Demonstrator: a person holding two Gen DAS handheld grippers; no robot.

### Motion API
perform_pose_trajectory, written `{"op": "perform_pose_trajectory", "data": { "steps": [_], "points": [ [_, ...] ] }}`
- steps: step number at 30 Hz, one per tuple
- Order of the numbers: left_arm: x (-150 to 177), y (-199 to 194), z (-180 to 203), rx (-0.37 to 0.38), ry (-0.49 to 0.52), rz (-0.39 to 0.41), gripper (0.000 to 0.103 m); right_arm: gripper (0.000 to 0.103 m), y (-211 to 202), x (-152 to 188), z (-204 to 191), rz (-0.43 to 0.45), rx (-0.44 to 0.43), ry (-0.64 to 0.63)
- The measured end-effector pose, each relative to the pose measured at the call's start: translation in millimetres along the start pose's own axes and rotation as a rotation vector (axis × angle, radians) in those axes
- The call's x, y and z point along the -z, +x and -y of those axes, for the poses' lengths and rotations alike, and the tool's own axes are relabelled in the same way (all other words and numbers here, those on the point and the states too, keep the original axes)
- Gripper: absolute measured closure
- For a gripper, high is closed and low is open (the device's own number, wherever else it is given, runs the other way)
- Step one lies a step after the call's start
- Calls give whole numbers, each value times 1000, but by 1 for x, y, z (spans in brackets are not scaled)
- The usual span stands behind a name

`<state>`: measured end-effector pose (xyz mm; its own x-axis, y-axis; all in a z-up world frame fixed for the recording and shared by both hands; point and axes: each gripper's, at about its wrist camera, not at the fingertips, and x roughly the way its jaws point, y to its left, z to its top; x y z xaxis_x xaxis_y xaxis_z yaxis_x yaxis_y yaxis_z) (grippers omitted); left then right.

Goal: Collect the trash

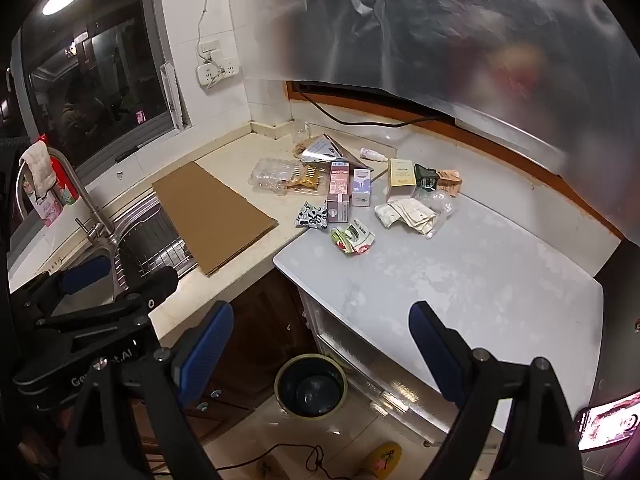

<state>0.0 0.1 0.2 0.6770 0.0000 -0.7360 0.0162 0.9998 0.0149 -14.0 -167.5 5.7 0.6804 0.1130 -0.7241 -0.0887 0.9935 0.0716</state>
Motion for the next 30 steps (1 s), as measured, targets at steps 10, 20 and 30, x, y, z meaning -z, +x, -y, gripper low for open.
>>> {"op": "perform_pose_trajectory", "data": {
  "steps": [10, 20, 30],
  "points": [
    [-6, -4, -2, -21, -3, 6, 19, 13, 0, -7, -3, -1, -12, -6],
    [-6, -8, -7, -13, -7, 18, 20, 13, -2, -2, -9, 17, -13, -17],
    [-8, -8, -5, -9, -14, 21, 20, 13, -2, -2, -8, 12, -16, -15]
  ]
}}
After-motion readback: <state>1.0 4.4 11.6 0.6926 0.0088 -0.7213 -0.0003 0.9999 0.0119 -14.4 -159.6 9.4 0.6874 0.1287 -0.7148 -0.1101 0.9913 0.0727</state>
